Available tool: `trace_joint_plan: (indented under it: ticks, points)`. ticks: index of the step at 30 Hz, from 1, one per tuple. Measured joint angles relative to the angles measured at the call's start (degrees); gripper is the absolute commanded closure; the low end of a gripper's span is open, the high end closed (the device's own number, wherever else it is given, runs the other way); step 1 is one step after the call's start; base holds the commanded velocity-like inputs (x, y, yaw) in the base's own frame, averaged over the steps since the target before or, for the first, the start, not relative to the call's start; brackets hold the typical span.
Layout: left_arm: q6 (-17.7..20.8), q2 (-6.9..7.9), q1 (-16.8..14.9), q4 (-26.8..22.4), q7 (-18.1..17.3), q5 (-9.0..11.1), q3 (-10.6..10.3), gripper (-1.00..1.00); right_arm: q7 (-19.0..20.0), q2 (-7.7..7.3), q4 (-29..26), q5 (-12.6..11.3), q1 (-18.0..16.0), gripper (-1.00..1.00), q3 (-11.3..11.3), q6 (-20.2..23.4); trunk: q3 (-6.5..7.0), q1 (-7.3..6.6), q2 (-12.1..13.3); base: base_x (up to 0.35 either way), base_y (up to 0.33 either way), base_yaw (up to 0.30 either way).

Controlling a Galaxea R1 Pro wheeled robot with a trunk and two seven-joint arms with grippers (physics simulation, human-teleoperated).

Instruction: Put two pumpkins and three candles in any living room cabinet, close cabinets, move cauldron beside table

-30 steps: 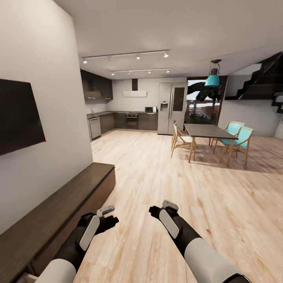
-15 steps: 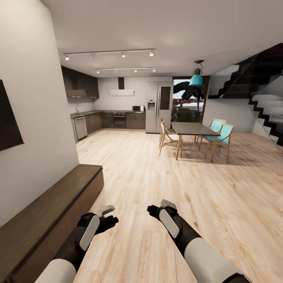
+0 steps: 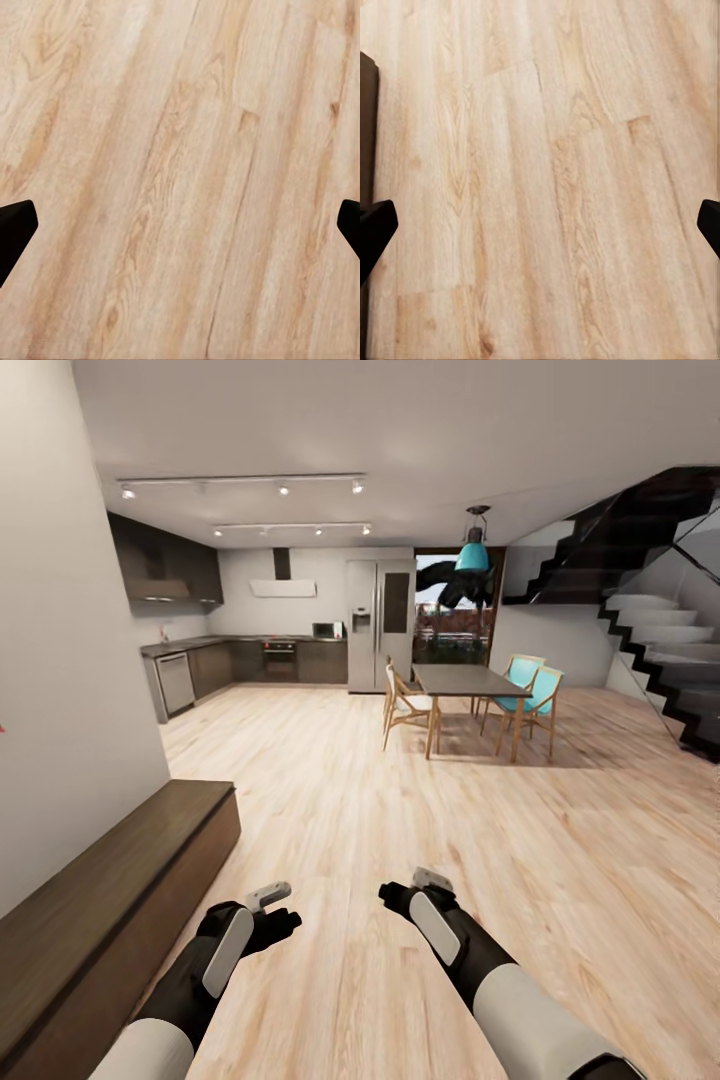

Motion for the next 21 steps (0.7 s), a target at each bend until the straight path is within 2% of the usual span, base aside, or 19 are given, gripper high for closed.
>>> trace_joint_plan:
  ticks: [9,21]
  points:
    - [-0.09,0.0,0.0,0.0,0.06,-0.07,-0.04,-1.0,0.0,-0.09,0.17,0.0,-0.01,-1.0,0.01,0.12,-0.84,0.0,0.0,0.26,-0.074,-0.07]
    - [-0.13,0.05,0.0,0.06,0.11,-0.09,0.0,-1.0,0.0,-0.09,0.2,0.08,-0.01,-1.0,0.03,0.1,-1.97,0.0,0.0,0.308,-0.007,-0.069]
